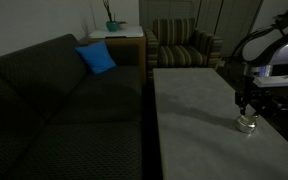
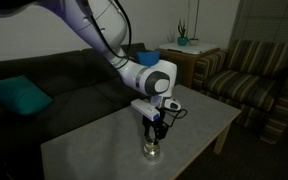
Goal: Pick the lid on the table and put it on the bottle
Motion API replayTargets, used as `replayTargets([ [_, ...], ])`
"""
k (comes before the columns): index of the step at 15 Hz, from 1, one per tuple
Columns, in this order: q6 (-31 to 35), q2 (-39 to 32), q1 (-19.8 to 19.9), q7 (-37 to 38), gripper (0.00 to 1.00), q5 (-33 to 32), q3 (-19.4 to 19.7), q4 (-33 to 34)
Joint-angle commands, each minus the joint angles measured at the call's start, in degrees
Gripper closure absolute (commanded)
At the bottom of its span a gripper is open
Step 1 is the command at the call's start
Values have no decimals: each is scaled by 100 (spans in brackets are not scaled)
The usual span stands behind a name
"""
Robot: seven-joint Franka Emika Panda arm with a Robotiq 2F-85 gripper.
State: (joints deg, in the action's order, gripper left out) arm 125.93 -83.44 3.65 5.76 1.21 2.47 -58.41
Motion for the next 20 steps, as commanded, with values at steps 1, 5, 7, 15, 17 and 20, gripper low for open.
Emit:
replayTargets([
  [1,-117,-99,107,166,56,134,-19,139],
  [5,-184,-160,145,281,56,157,-19,230],
  [7,-189,-160,149,301,56,160,-23,238],
  [15,-164,-149,87,87,31,79,-6,209],
  [17,-141,-32,94,121,56,92,-10,121],
  [20,55,-34,-47,762,56,136,88,137],
])
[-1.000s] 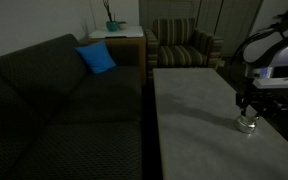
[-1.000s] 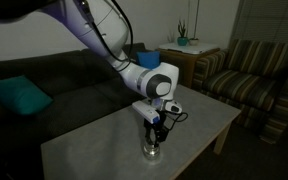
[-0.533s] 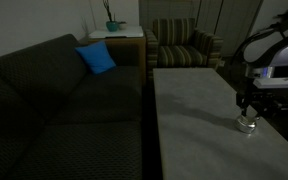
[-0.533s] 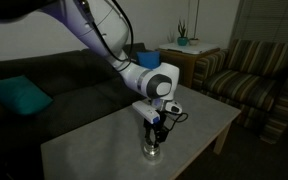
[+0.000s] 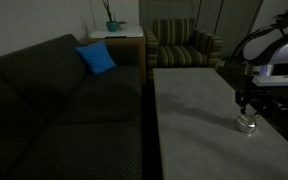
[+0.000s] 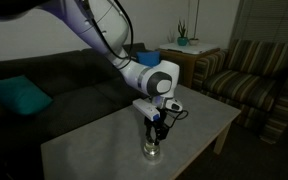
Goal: Pick the lid on the table and put it on the bottle
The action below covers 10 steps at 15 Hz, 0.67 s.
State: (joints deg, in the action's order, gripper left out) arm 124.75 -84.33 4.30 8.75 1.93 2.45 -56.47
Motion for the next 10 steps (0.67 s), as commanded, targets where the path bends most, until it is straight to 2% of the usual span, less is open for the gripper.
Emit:
replayTargets([
  [1,241,10,-169,703,56,94,136,8],
  [6,665,-5,-368,1875,56,166,278,-154],
  [10,1067,-23,-366,2271,56,288,235,-432],
])
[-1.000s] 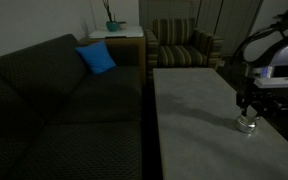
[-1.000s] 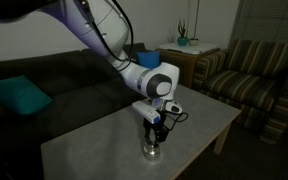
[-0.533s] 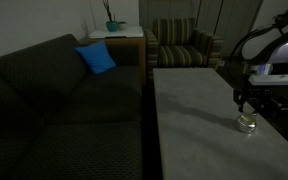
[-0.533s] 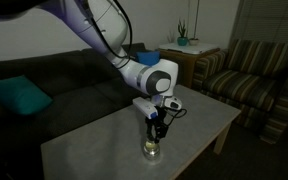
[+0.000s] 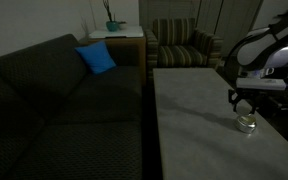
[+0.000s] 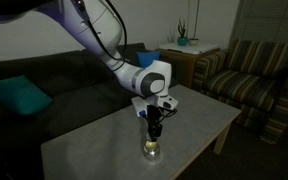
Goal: Pick the lid on the table and put it on the bottle
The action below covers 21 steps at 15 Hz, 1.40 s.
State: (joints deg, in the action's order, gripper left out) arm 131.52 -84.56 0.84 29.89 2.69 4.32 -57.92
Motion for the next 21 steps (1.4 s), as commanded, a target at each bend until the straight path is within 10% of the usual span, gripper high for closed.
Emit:
replayTargets([
  [1,488,-3,-5,188,56,258,34,-361],
  [21,1761,768,55,346,56,519,15,-2017],
])
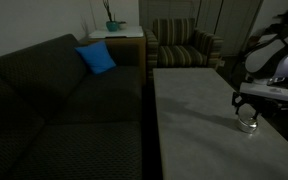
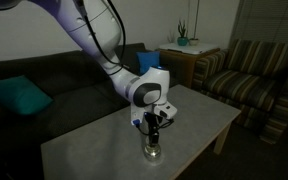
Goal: Pick the lid on the table and put it on the bottle
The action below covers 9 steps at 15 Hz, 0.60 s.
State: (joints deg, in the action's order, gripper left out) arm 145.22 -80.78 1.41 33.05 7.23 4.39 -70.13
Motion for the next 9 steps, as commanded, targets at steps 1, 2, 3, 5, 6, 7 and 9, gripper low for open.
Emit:
replayTargets([
  [1,490,460,2,22,56,62,1,-944],
  [2,568,511,-2,35,56,60,5,-1074],
  [3,645,572,6,18,56,56,-3,-1197],
  [5,763,669,14,8,56,52,-8,-1409],
  [6,831,705,22,0,56,51,-14,-1490],
  [7,878,719,39,-19,56,50,-25,-1548],
  [9,870,683,2,-197,56,290,28,-1535],
])
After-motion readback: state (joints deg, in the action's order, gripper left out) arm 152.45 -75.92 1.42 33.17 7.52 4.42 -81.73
